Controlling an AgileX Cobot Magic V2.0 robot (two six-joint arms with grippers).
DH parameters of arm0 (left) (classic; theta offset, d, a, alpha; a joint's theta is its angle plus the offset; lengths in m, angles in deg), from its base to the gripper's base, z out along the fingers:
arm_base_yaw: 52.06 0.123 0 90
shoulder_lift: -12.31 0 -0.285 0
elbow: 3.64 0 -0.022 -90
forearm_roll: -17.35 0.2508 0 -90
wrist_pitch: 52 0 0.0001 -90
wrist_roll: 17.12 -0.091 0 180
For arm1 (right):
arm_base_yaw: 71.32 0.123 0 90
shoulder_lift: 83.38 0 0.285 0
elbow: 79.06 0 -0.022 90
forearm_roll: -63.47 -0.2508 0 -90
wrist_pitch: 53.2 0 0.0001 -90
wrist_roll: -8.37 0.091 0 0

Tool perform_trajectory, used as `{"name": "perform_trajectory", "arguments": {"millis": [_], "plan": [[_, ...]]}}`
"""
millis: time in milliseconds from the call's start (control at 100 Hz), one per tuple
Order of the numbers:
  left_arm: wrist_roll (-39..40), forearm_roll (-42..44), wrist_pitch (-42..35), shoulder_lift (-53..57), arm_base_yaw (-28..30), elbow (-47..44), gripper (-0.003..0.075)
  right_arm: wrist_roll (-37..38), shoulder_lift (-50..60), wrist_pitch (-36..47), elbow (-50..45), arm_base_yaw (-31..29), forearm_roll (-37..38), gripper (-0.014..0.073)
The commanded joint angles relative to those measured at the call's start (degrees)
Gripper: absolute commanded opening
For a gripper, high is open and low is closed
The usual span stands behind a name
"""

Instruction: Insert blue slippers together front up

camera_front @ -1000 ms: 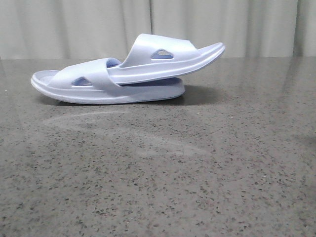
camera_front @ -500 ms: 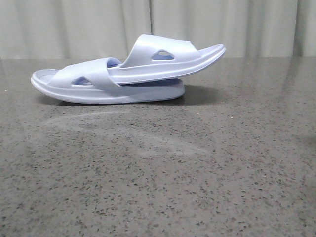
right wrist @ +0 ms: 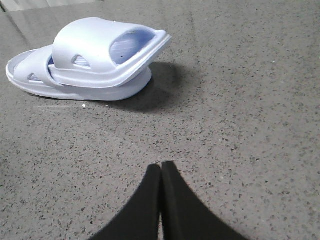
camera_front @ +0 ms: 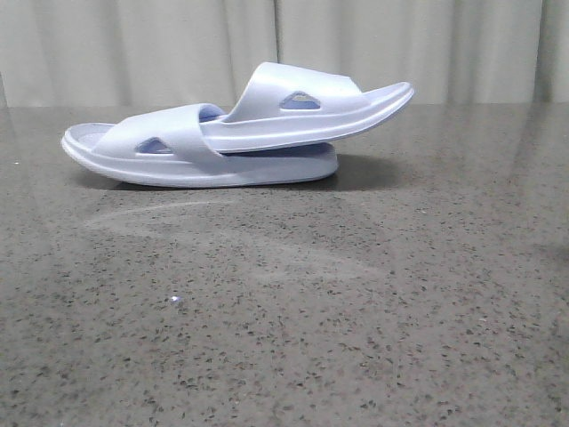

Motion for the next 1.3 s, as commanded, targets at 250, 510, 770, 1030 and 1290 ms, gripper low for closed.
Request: {"name": "perform_trajectory", "arguments": {"millis": [250,510,770,1030,1290], "plan": [[19.90,14.71,3.61,17.30,16.10,-10.24,0.0015,-0.45,0.16,0.65,1.38,0.06,-0.67,-0.0085],[21.11,15.01,12.28,23.80,22.16,-11.87,0.0015,-0.45,0.16,0.65,1.38,0.06,-0.67,-0.0085],[21.11,12.15,12.95,24.42,22.72,-11.87,0.0015,-0.45,0.16,0.53,1.38,0.06,-0.67,-0.0085],[21.11,12.15,12.95,24.42,22.72,-11.87,0.0015,-0.45,0.16,0.44,1.38,0.06,-0.67,-0.0085],[21.11,12.15,12.95,24.42,22.72,-11.87,0.0015,-0.45,0.16,0.44,1.38,0.06,-0.67,-0.0085]]}}
